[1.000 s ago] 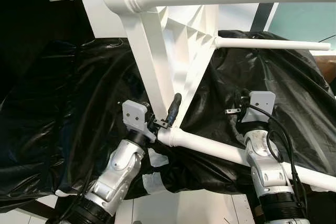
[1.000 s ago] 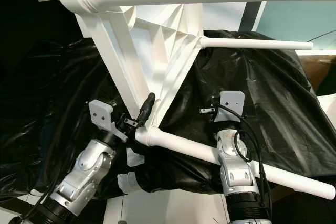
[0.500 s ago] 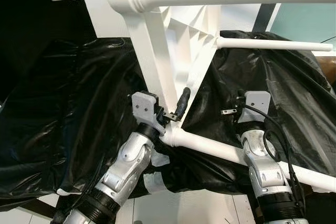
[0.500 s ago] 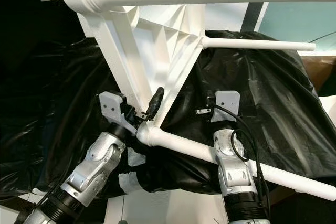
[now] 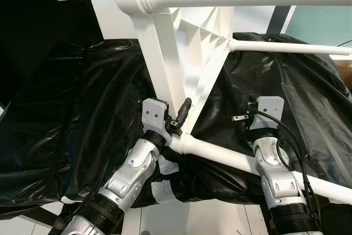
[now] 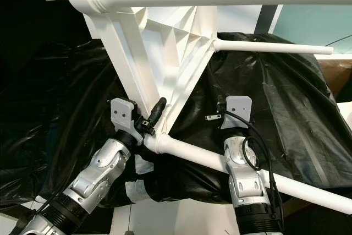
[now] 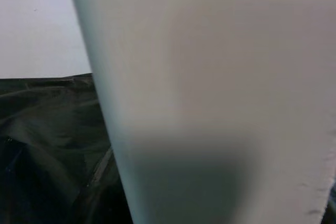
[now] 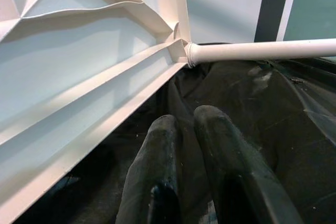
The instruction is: Building children table
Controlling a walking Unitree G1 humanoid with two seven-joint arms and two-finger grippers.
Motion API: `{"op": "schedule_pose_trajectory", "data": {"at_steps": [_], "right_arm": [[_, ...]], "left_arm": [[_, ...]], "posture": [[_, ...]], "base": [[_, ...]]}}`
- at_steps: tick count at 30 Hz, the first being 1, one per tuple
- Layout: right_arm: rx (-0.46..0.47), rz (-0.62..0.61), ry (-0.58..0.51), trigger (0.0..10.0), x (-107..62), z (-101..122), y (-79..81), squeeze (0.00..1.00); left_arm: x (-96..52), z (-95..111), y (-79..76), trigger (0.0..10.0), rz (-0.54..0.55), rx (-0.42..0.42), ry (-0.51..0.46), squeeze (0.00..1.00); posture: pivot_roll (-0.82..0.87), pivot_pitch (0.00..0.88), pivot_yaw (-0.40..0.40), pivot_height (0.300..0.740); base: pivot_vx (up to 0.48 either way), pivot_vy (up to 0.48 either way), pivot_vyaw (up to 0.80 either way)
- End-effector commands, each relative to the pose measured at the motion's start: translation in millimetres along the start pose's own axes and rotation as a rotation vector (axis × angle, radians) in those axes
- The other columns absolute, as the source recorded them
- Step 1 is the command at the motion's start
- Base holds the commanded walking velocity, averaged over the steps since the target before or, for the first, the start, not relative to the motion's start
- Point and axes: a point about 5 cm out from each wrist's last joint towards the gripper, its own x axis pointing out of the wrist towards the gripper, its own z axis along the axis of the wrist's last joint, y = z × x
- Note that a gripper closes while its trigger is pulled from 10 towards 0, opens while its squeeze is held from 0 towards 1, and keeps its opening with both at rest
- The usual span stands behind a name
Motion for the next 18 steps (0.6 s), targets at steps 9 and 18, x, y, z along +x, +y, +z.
{"op": "schedule_pose_trajectory", "data": {"at_steps": [9, 18], "right_arm": [[0.007, 0.010, -0.008, 10.0, -2.8, 4, -0.2, 0.00], [0.015, 0.013, -0.017, 10.0, -4.3, 8, -0.1, 0.00]], "left_arm": [[-2.2, -13, -16.4, 0.0, -0.283, 0.083, 0.039, 0.00], [-0.6, -22, 5.4, 0.0, -0.077, 0.172, 0.078, 0.00]], "posture": [[0.02, 0.000, 0.015, 0.740], [0.02, 0.000, 0.018, 0.740]], "base": [[0.000, 0.000, 0.00], [0.000, 0.000, 0.00]]}}
